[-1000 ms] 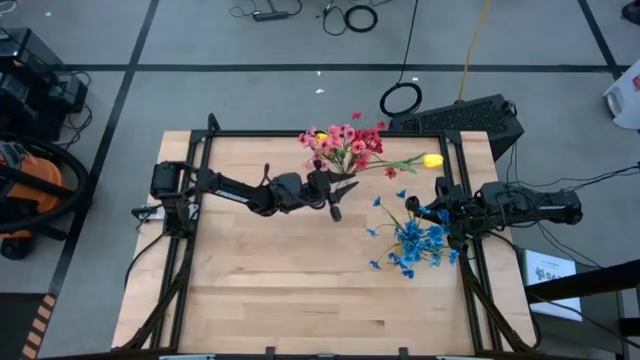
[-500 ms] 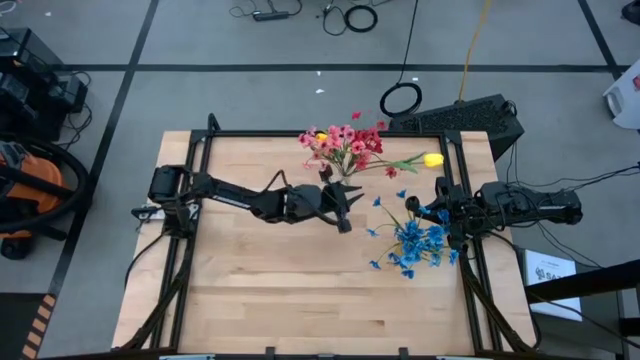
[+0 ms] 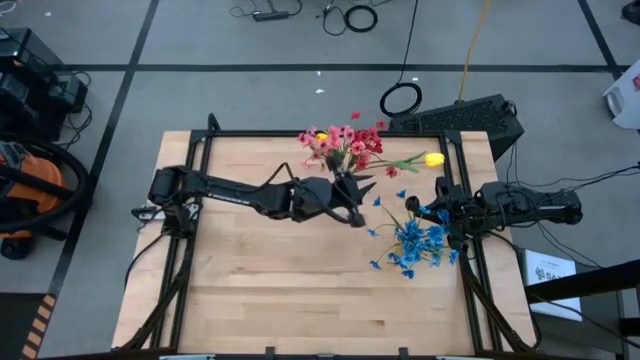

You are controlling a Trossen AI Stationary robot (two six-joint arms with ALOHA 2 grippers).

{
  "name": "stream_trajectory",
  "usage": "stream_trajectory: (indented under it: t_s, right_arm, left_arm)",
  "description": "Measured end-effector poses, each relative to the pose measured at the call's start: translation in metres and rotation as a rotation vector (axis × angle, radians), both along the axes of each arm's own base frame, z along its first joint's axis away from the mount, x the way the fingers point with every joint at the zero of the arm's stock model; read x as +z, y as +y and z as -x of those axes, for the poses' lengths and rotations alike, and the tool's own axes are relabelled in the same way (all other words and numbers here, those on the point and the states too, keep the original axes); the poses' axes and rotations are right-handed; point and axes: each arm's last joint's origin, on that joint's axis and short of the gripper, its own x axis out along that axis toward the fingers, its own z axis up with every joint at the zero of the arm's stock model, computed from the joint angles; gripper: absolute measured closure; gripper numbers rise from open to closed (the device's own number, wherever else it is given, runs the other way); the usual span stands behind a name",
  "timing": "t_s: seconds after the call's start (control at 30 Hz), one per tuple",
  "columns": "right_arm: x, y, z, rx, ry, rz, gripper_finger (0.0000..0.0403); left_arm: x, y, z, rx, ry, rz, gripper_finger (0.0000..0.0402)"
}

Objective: Sort flowers into vase by color
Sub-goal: Put the yellow flower into the transparent vase

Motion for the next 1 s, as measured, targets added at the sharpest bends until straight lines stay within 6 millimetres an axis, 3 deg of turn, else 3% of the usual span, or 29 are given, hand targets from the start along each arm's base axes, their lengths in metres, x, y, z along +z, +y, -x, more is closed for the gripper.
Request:
stream_trajectory:
  t_s: [0.23, 0.47, 0.7, 1.0]
  right_arm:
    - [0.0, 0.0, 0.0, 0.0, 0.0, 0.0, 0.0403]
    - [0.0, 0.0, 0.0, 0.0, 0.0, 0.0, 0.0403]
    - [0.0, 0.0, 0.0, 0.0, 0.0, 0.0, 0.0403]
    - [0.0, 0.0, 0.0, 0.0, 0.0, 0.0, 0.0403]
  left_arm:
    - [0.03, -0.009, -0.03, 0.009, 0.008, -0.014, 0.0318]
    - [0.045, -0.005, -0.063, 0.058, 0.064, -0.051, 0.0318]
    - [0.031, 0.017, -0.078, 0.056, 0.106, -0.041, 0.0318]
    - [0.015, 0.019, -0.083, 0.028, 0.194, -0.081, 0.0318]
